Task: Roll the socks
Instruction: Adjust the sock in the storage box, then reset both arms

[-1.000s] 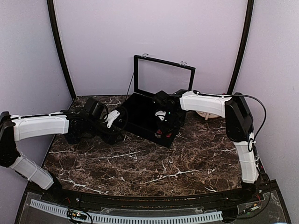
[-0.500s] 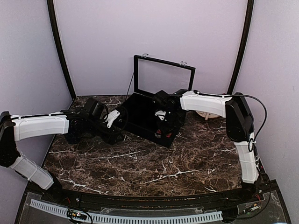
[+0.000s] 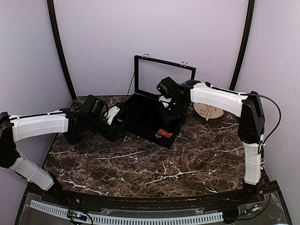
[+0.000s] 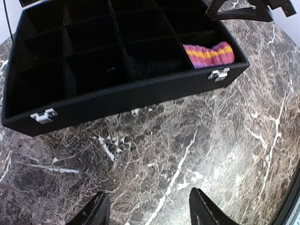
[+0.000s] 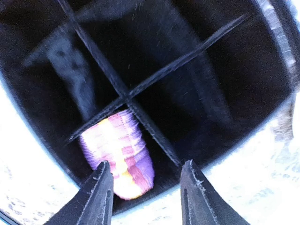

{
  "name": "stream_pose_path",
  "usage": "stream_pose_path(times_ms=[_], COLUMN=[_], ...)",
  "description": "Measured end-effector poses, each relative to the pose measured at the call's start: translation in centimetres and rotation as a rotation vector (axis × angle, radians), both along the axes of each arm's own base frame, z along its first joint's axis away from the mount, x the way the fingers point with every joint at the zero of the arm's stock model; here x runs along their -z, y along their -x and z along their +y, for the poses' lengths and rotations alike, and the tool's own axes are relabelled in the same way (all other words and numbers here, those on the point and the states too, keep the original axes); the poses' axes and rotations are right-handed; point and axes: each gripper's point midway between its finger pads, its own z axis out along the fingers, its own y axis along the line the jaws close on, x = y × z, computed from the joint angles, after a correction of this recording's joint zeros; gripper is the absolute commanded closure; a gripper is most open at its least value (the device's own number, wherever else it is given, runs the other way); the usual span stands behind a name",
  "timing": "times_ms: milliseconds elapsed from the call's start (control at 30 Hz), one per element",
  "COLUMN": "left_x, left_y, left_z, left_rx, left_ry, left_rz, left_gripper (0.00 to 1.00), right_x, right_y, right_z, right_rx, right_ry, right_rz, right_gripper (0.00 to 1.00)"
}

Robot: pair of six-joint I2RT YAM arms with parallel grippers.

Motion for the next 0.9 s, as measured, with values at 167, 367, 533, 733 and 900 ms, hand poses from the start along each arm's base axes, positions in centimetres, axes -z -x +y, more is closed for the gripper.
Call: stream_pose_path(times_ms=[167,367,533,733,900], left_x=[-2.2,-5.5,-7.4,-5.5,-4.8], left_y=[-1.2,-3.7,-7.1,-9.0,-9.5], left_z=[-0.3,0.0,1.3,4.0,5.3], left_rx=[-0.040,-0.123,-0.238,-0.380,-0.446], left_ry=[0.027,0.039,0.081,0.111,0.095], left_rz=[-0.037,-0.104,-0.119,-0.055,-0.065], left_gripper=[0.34,0.31,0.31,0.30,0.28], right_x=[-3.6,-4.5,-5.3,-6.8,-5.7], right_y=[-0.2,-0.2,-0.9,-1.5,0.1], right_z=[-1.1,-4.1,-6.3,-9.3,-12.8], right_rx=[0.045,0.164,0.266,0.379,0.445], right_ry=[-0.045,-0.021,-0.018,-0.047,-0.023], right_rz=[-0.099,-0.194,-0.286,-0.397,-0.476], right_gripper=[0.48,0.40,0.33,0.16,0.01])
